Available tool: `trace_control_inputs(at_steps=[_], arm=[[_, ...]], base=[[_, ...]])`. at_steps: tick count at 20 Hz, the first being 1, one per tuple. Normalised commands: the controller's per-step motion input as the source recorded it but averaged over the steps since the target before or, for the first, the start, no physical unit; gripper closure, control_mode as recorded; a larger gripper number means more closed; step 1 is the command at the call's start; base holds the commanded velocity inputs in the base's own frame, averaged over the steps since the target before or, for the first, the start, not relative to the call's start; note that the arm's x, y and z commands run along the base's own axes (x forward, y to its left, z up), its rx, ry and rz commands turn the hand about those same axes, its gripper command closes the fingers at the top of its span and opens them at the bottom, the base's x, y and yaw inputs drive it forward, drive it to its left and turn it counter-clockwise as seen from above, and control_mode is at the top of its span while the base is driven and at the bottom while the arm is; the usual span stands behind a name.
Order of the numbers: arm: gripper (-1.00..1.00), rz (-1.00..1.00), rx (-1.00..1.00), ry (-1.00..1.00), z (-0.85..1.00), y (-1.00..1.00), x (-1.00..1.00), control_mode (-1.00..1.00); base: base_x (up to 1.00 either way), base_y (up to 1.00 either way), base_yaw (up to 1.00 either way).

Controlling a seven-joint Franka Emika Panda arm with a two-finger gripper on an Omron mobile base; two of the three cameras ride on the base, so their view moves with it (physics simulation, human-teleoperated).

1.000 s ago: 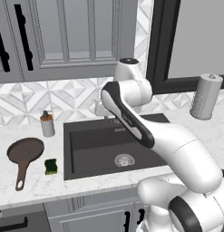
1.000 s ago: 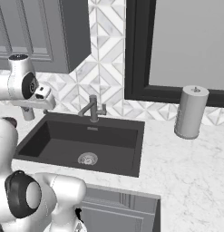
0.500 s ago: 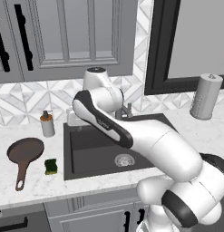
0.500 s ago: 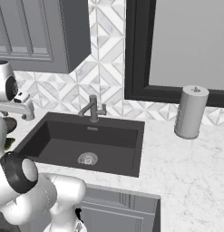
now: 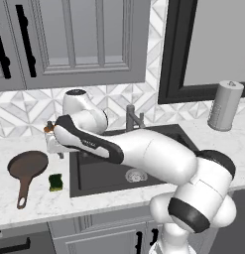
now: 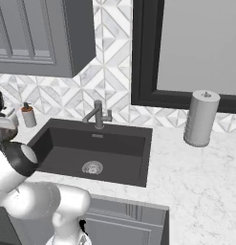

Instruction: Pick the pan and sponge and place them into the sink. Then turn on the water.

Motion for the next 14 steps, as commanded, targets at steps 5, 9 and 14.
trace_control_inputs(at_steps=[5, 9, 14], arm=[[-1.0, 0.0, 0.0, 0.04, -0.47, 0.83, -0.03, -1.0], [-1.0, 0.01, 0.0, 0.0, -0.21, 0.59, 0.0, -1.0], [-1.0, 0.0, 0.0, -0.02, -0.44, 0.47, 0.0, -1.0]], base=[[0.0, 0.0, 0.0], [0.0, 0.0, 0.0], [0.0, 0.0, 0.0]])
